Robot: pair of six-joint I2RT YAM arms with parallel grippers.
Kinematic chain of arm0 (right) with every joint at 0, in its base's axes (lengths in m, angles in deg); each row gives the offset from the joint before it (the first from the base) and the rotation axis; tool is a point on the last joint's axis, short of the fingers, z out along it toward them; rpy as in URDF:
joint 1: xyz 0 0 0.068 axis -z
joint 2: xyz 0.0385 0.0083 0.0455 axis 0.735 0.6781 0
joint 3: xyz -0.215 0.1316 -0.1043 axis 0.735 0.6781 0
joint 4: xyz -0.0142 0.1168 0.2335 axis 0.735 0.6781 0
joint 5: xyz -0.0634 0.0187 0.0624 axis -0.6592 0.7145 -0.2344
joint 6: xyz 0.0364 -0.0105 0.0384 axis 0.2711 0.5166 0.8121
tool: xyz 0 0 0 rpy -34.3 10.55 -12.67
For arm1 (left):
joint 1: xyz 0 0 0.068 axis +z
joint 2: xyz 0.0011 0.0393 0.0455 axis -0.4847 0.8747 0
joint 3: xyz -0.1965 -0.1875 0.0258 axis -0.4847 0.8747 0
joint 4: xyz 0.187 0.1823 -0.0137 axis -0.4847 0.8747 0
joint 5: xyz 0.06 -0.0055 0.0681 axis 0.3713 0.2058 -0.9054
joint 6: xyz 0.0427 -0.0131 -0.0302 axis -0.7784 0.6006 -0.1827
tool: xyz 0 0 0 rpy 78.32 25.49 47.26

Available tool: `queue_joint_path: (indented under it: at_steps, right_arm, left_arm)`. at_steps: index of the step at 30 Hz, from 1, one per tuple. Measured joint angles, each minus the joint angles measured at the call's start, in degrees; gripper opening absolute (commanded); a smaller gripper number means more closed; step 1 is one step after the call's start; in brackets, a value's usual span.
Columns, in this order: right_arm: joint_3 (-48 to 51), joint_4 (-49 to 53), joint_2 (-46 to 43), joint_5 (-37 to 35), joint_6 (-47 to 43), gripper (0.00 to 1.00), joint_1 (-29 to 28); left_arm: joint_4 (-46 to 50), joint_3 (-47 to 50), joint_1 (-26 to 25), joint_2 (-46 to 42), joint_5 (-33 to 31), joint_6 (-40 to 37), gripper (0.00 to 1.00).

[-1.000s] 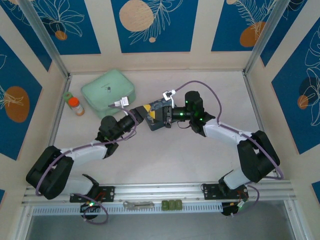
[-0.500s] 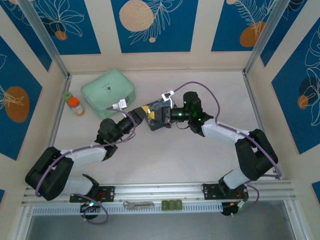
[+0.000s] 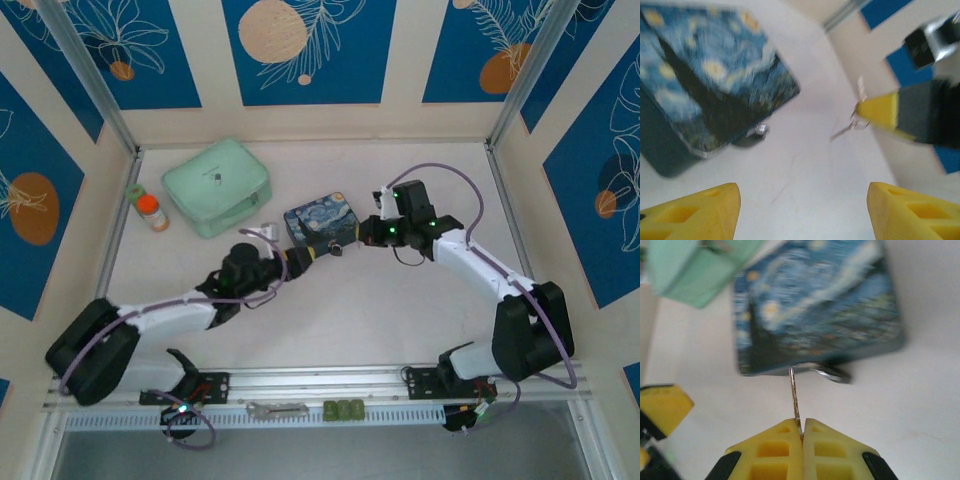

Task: Unlock the padlock with the key

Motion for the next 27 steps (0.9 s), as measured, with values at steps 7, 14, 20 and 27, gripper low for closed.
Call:
queue_joint_path:
  at_steps: [7,14,20,27]
  right_arm:
    - [1.3,2.8,-0.9,-3.7,-0.2,0.00,4.0]
    - [3.0,0.6,-3.6,-2.4,0.3,0.00,5.3]
    - [4.8,-0.3,-5.9,-1.3,0.3,0.00,5.5]
    - [5.5,-0.8,-6.2,-0.3,0.3,0.00,6.0]
  left_arm:
    - [-1.7,-7.9,-5.8,19.1,-1.9,-2.4,0.69]
    - [-2.2,-15.8,-5.9,30.3,-6.4,-6.0,0.77]
    - [0.2,-20.0,-3.9,32.1,-8.6,-9.7,0.88]
    - [4.3,-24.6,0.6,34.7,-9.0,-13.7,0.87]
